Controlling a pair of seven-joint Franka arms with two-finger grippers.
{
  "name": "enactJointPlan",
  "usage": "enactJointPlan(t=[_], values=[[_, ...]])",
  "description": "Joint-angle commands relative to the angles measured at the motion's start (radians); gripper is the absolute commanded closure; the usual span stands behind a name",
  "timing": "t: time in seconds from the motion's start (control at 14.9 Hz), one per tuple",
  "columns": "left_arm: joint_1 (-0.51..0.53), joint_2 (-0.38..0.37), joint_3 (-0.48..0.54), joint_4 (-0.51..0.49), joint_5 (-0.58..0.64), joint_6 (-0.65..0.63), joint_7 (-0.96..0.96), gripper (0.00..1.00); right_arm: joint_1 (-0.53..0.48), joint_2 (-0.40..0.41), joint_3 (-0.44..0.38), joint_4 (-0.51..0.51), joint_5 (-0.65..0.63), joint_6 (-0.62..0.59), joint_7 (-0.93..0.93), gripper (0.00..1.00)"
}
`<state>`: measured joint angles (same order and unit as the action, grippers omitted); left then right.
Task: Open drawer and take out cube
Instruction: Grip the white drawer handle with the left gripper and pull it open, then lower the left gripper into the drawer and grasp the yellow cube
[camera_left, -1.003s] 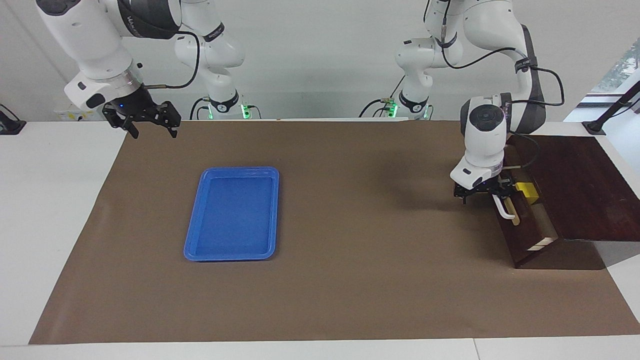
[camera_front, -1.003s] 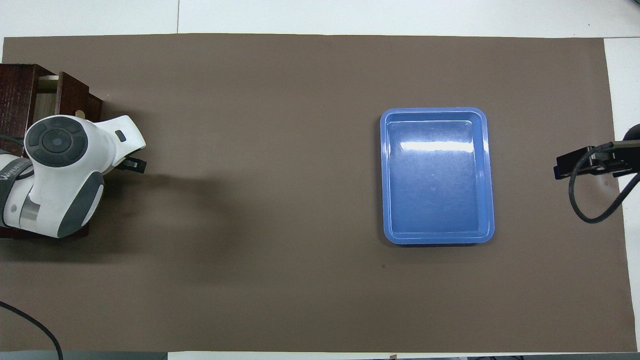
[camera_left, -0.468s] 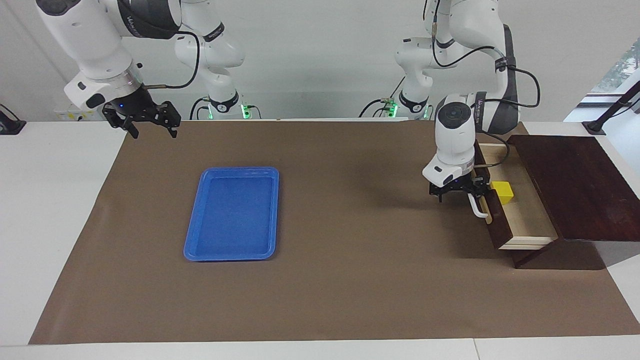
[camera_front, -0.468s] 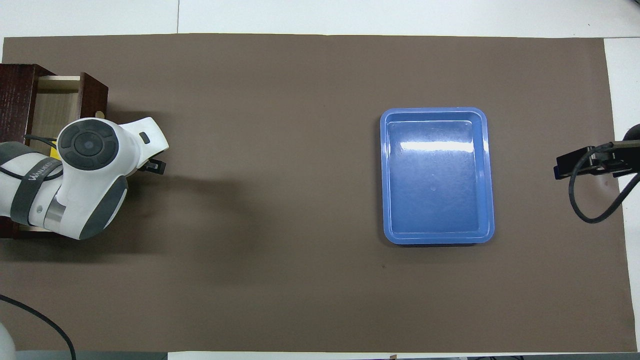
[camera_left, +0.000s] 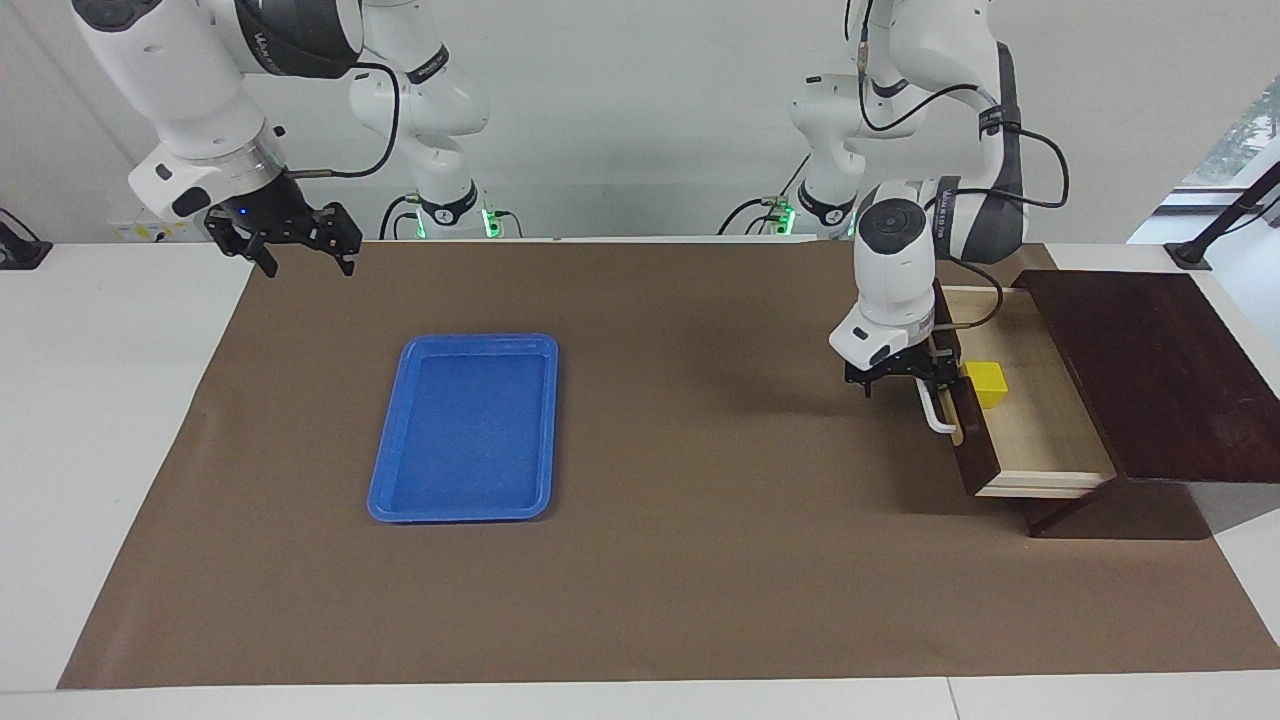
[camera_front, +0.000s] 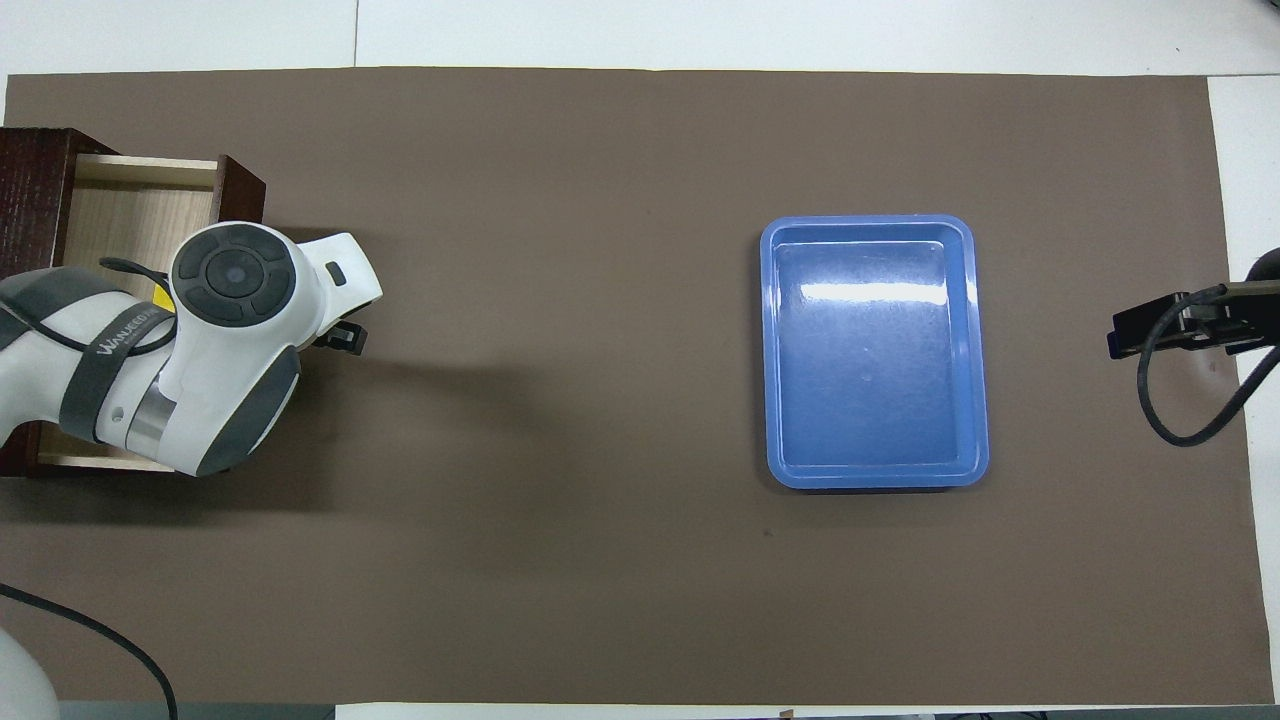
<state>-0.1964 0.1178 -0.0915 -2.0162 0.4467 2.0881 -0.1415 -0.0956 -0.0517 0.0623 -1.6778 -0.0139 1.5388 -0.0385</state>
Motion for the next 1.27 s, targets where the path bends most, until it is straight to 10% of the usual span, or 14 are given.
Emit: enactJointPlan(t=[0.0,0.8,1.2], values=[[-0.012,0.029,0.006,0.123,-0.019,-0.129,0.074,0.0,-0.01,-0.016,0.011,-0.013,-0.018,-0.005,0.014,0.0],[0.118,0.031,0.018,0.412,-0.312,-0.379,-0.151,0.0,-0.01,-0.016,0.011,-0.013,-0.02,-0.005,0.014,0.0],[0.199,0.014,0.026,0.387,-0.353,-0.388,-0.686,0.0,-0.01,-0.016,0.011,-0.013,-0.018,-0.005,0.014,0.0]])
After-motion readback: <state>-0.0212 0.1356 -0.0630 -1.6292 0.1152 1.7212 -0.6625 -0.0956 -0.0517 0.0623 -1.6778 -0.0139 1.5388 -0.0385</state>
